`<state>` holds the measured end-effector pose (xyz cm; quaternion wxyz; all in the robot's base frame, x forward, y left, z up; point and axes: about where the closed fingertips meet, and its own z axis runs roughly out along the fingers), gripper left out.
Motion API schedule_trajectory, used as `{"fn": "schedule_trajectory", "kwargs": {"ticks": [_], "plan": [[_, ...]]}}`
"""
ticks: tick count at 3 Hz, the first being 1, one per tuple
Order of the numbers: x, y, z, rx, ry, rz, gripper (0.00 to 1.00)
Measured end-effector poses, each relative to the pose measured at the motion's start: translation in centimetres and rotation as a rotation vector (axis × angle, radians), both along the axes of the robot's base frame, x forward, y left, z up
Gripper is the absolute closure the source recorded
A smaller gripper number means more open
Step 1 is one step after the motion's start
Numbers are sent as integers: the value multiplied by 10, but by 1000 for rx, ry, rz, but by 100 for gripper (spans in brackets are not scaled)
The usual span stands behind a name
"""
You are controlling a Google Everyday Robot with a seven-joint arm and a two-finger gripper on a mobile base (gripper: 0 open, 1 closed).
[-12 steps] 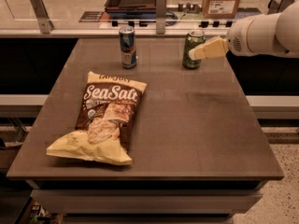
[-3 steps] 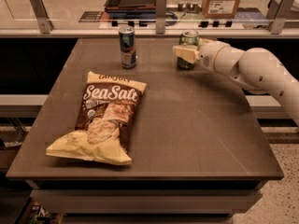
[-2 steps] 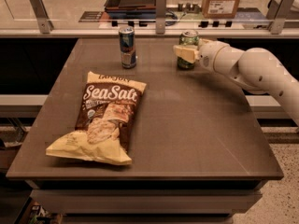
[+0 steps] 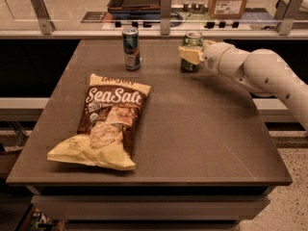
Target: Knock green can over
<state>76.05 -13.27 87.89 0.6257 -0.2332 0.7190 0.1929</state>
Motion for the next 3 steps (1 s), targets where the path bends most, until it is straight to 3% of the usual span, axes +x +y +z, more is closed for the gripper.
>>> {"fn": "schedule_trajectory", "kwargs": {"ticks": [1, 3], "plan": [[0, 0, 0, 0, 0, 0, 100], [1, -16, 26, -98, 29, -15, 100]]}}
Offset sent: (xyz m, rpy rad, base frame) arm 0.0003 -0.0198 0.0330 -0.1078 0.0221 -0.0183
